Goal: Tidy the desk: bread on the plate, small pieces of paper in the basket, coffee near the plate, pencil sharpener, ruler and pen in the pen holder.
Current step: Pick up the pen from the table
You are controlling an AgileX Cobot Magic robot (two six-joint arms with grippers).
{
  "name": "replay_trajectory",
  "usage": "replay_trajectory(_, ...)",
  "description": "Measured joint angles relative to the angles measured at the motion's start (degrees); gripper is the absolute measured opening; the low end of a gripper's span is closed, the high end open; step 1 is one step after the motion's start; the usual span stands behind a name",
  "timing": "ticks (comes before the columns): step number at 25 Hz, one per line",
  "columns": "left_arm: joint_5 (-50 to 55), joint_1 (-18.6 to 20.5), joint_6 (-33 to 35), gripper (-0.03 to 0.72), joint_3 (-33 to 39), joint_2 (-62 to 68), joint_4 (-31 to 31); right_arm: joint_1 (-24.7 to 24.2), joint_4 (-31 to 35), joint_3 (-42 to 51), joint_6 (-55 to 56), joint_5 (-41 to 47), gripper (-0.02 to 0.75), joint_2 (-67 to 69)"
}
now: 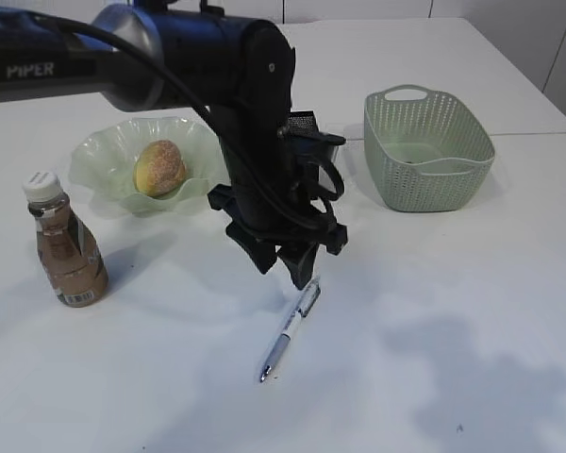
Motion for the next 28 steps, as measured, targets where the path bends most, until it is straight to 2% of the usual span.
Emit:
replay_trajectory(7,3.23,-0.25,-0.47,0.363,-6.10,6.19,2.00,0.00,0.00,0.22,0.00,0.00,0.387,0.00)
replay_trajectory(13,4.77,-3.27,-3.46,0.363,-12.34,9.64,7.32,0.00,0.00,0.22,0.00,-0.35,0.386,0.00)
replay_trajectory(28,4.90,-3.88,-5.24,0.363,-13.26,12.58,8.29,0.00,0.00,0.22,0.12,-0.67,0.386,0.00)
